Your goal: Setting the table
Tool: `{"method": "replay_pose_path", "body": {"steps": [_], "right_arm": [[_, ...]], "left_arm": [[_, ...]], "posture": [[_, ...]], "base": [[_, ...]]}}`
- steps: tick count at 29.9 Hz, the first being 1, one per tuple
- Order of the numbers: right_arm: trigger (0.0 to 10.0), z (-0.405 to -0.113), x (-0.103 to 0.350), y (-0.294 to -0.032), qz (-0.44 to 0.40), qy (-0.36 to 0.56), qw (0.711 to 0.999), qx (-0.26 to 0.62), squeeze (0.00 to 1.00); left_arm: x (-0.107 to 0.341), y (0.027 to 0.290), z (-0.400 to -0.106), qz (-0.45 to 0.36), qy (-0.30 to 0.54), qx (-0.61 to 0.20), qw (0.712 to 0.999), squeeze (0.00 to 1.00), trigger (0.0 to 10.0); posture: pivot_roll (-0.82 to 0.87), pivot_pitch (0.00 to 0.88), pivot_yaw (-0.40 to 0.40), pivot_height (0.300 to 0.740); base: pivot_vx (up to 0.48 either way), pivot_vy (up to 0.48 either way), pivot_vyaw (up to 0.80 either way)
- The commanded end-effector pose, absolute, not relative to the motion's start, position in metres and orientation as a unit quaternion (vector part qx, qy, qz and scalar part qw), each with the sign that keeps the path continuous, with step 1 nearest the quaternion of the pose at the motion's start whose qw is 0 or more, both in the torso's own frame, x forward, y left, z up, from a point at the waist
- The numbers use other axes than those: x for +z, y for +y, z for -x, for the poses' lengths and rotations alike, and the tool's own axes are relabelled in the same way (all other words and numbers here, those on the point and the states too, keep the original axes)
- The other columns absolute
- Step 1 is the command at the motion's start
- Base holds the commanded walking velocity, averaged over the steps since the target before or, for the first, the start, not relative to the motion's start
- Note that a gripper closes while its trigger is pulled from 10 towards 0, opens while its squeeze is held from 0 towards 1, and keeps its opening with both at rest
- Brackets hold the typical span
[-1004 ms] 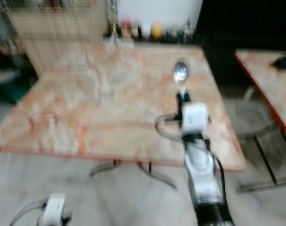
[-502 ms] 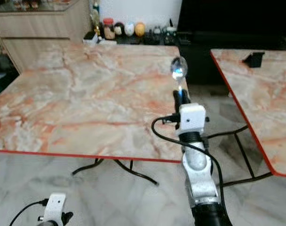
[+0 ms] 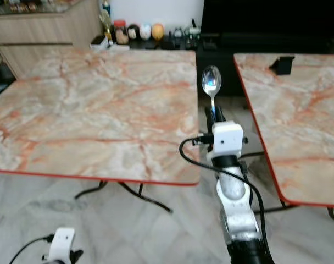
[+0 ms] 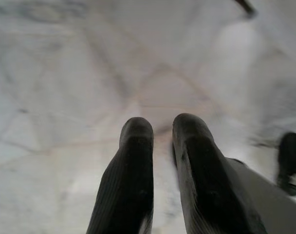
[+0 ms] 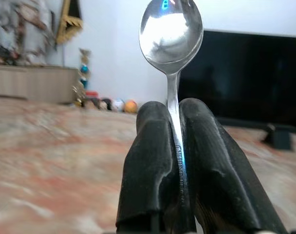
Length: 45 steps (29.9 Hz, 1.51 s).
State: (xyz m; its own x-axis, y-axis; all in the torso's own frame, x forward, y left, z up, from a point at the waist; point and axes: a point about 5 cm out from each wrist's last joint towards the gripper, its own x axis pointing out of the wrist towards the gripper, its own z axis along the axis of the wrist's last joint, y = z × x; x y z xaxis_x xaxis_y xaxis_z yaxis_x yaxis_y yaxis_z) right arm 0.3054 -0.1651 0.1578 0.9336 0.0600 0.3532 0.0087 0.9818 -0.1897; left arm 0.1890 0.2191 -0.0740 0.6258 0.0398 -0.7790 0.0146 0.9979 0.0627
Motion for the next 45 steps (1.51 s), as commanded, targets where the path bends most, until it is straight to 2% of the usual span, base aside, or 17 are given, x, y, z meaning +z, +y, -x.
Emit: {"method": "replay_pose_path", "body": {"steps": [1, 21, 45], "right_arm": [[10.0, -0.307, 0.167, -0.165, 0.092, -0.200, 0.975, 0.008, 0.00], [10.0, -0.319, 0.185, -0.162, 0.095, -0.214, 0.972, 0.014, 0.00], [10.0, -0.319, 0.186, -0.167, 0.091, -0.214, 0.973, -0.001, 0.00]], "left_arm": [[-0.075, 0.217, -0.188, -0.033, 0.439, 0.002, 0.898, 0.00, 10.0], [-0.072, 0.217, -0.196, -0.029, 0.432, 0.012, 0.901, 0.00, 10.0], [-0.073, 0.218, -0.194, -0.036, 0.437, 0.005, 0.898, 0.00, 10.0]], "posture": [[-0.07, 0.000, 0.035, 0.740], [-0.06, 0.000, 0.022, 0.740], [-0.07, 0.000, 0.041, 0.740]], "base": [[0.000, -0.285, 0.00], [0.000, -0.275, 0.00], [0.000, -0.279, 0.00]]}}
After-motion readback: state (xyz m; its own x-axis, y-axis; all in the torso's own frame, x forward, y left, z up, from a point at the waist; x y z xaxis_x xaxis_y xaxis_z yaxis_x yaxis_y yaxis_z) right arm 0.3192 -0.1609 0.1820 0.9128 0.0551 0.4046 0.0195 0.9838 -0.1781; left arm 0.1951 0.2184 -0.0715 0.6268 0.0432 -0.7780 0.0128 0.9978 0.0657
